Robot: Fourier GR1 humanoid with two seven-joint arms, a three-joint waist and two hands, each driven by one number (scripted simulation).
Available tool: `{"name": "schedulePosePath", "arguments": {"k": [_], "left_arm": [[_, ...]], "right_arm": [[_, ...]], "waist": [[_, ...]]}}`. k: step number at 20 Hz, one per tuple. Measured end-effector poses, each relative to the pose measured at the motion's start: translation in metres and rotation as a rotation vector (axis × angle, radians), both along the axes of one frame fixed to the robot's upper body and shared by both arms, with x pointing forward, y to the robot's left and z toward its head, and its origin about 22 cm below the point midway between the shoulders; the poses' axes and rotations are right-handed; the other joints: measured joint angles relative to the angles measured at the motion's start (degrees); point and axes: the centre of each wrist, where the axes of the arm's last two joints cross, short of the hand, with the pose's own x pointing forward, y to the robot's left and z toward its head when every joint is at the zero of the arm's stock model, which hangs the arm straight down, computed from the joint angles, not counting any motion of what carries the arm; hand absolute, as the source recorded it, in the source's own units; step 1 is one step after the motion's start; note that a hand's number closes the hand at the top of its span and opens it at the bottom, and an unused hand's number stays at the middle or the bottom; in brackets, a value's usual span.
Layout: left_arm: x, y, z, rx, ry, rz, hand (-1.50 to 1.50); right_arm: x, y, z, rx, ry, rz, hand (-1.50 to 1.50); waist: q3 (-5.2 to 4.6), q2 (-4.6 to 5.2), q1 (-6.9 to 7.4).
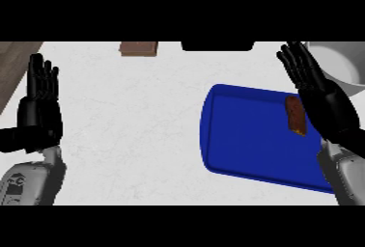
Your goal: Pick the sweet potato from the tray and place it in the pot
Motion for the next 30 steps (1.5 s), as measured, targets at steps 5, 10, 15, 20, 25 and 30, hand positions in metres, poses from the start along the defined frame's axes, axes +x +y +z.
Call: {"name": "schedulePosePath", "arguments": {"k": [5, 10, 15, 20, 25, 30], "left_arm": [[-0.018, 0.028, -0.026, 0.09, 0.19, 0.031, 0.0], [-0.04, 0.051, -0.057, 0.14, 0.398, 0.05, 0.0], [-0.055, 0.062, -0.066, 0.165, 0.513, 0.006, 0.0], [-0.063, 0.064, -0.064, 0.18, 0.548, -0.019, 0.0], [-0.062, 0.07, -0.062, 0.18, 0.566, -0.03, 0.0], [-0.06, 0.065, -0.057, 0.186, 0.562, -0.038, 0.0]], "right_arm": [[-0.014, -0.062, -0.052, 0.097, 0.207, -0.292, 1.5], [-0.046, -0.142, -0.072, -0.086, 0.162, -0.773, -1.5], [-0.09, -0.157, -0.129, -0.145, 0.0, -1.012, -1.5], [-0.109, -0.156, -0.153, -0.21, 0.01, -1.028, -1.5], [-0.103, -0.16, -0.119, -0.329, 0.108, -0.974, -1.5], [-0.078, -0.15, -0.082, -0.48, 0.239, -0.893, -1.5]], "waist": [[-0.55, -0.86, -1.45], [-0.85, -0.66, -3.81], [-0.79, -1.41, -2.52], [-0.94, -1.69, -1.35], [-1.06, -1.78, -1.06], [-1.15, -1.76, -0.52]]}}
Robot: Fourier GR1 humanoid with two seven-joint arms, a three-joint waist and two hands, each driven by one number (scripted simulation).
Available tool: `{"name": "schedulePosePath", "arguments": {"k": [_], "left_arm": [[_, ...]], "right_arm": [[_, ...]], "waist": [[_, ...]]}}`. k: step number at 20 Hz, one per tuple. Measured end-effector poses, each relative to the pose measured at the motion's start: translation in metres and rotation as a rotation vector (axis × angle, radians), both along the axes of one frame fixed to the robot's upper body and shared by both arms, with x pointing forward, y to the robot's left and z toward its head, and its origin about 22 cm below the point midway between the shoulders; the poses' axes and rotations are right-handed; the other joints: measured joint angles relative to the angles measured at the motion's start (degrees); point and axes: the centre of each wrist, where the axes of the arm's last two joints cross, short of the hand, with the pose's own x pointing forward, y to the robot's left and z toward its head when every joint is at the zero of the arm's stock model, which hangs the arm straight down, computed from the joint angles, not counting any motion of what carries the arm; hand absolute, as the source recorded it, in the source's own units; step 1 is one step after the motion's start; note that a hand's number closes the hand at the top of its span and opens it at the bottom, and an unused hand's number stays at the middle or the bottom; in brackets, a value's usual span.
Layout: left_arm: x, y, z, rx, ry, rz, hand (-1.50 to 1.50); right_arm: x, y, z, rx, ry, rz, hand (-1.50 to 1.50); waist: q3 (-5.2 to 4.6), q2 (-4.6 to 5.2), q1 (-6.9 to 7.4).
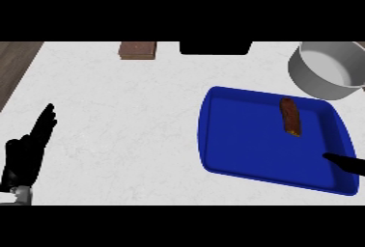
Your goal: Pick the sweet potato from the tray and place it in the pot
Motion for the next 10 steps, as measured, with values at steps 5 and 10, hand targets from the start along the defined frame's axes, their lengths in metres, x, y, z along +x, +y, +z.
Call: {"name": "schedulePosePath", "arguments": {"k": [5, 10], "left_arm": [[0.0, -0.005, 0.001, 0.001, 0.001, -0.017, 0.0], [0.005, 0.0, 0.003, 0.004, 0.005, -0.007, 0.0]], "right_arm": [[0.025, 0.011, 0.024, -0.082, 0.268, 0.025, -1.5], [0.047, 0.039, 0.045, -0.106, 0.459, 0.069, -1.5]], "waist": [[-0.03, 0.11, 0.82], [0.02, 0.04, 0.32]]}}
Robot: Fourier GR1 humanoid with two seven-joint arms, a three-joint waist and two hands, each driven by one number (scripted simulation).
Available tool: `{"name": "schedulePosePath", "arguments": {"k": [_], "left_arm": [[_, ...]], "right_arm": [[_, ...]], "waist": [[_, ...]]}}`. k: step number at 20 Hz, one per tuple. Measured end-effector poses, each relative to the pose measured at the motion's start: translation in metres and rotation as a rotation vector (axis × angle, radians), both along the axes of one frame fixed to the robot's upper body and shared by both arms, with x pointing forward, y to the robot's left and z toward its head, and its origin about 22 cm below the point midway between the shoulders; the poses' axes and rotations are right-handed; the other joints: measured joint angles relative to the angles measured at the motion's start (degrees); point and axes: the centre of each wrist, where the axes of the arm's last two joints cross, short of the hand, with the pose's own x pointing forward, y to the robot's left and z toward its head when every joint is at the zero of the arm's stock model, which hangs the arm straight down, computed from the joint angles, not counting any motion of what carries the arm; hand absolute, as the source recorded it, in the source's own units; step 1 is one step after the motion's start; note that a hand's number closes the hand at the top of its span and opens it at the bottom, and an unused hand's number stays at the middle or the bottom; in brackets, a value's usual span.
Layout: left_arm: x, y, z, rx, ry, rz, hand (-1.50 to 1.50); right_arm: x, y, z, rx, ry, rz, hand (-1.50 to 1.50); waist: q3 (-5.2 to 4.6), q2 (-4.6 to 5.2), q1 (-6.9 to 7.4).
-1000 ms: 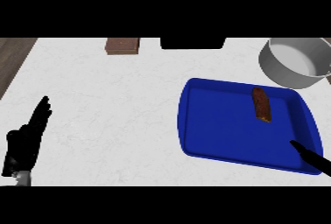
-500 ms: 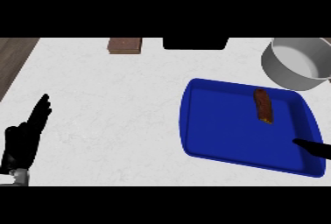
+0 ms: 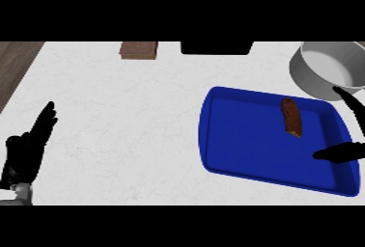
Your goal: Pick the sweet potato from the tray and place it in the pot
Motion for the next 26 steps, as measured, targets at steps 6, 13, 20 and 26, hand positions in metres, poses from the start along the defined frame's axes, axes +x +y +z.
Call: {"name": "schedulePosePath", "arguments": {"k": [6, 13, 20, 26], "left_arm": [[-0.008, 0.002, -0.006, -0.003, -0.001, -0.001, 0.0], [-0.001, 0.002, -0.008, -0.001, 0.002, 0.007, 0.0], [-0.004, -0.002, -0.005, -0.012, 0.002, 0.003, 0.0], [-0.011, 0.0, -0.002, -0.009, 0.006, 0.001, 0.0]], "right_arm": [[0.023, 0.021, 0.008, -0.006, 0.112, 0.026, -1.5], [0.044, 0.039, 0.002, -0.07, 0.181, 0.009, -1.5], [0.062, 0.051, -0.016, -0.096, 0.238, 0.008, -1.5], [0.073, 0.058, -0.031, -0.096, 0.268, -0.013, -1.5]], "waist": [[0.06, -0.02, -0.21], [0.08, -0.02, -0.38], [0.09, -0.02, -0.34], [0.09, -0.04, -0.34]]}}
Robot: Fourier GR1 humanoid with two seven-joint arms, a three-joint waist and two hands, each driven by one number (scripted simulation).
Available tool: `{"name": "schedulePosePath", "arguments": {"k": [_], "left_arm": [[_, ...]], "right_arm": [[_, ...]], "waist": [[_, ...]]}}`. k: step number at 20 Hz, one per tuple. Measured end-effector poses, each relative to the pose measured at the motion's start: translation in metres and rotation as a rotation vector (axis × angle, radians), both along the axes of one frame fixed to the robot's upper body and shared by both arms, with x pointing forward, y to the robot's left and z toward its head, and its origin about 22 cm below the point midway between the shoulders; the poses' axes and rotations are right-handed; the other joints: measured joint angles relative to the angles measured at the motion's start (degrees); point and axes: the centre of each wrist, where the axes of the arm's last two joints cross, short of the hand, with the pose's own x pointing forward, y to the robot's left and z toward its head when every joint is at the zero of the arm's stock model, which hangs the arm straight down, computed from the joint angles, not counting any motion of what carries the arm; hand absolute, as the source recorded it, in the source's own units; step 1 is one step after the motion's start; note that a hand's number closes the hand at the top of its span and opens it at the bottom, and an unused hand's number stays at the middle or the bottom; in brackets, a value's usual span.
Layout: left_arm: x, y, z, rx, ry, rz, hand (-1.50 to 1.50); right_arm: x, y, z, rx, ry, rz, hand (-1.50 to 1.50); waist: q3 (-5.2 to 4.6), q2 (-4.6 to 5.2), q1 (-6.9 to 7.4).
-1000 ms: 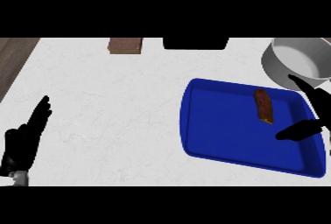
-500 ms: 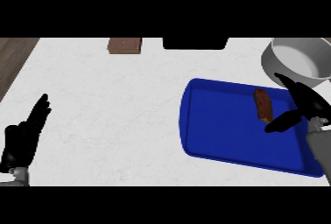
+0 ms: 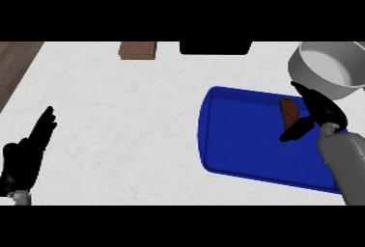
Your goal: Pick the sweet potato from the tray and place it in the pot
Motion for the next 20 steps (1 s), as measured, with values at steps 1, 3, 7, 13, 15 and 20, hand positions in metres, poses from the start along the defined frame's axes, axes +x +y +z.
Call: {"name": "schedulePosePath", "arguments": {"k": [1, 3, 7, 13, 15, 20], "left_arm": [[0.001, -0.002, 0.0, -0.001, -0.005, 0.006, 0.0], [0.005, -0.004, 0.001, 0.001, -0.003, 0.008, 0.0], [0.005, 0.002, -0.003, -0.001, -0.002, 0.003, 0.0], [0.007, 0.006, 0.001, 0.004, -0.002, 0.008, 0.0], [0.007, 0.002, 0.004, 0.009, -0.003, 0.009, 0.0], [0.007, 0.001, -0.003, 0.004, -0.004, 0.002, 0.0]], "right_arm": [[0.001, -0.005, -0.005, -0.001, 0.001, -0.006, -1.5], [0.002, -0.005, -0.011, -0.01, 0.009, -0.005, -1.5], [0.002, -0.003, -0.018, -0.019, 0.011, -0.011, -1.5], [0.01, -0.013, -0.024, -0.016, 0.025, 0.0, 1.5], [0.011, -0.009, -0.028, -0.038, 0.025, 0.022, 1.5], [0.019, -0.013, -0.029, -0.069, -0.024, 0.056, 1.5]], "waist": [[0.0, 0.01, 0.02], [0.02, 0.03, -0.03], [0.0, 0.01, -0.11], [-0.05, -0.04, -0.02], [-0.24, -0.2, -0.02], [-0.45, -0.32, -0.07]]}}
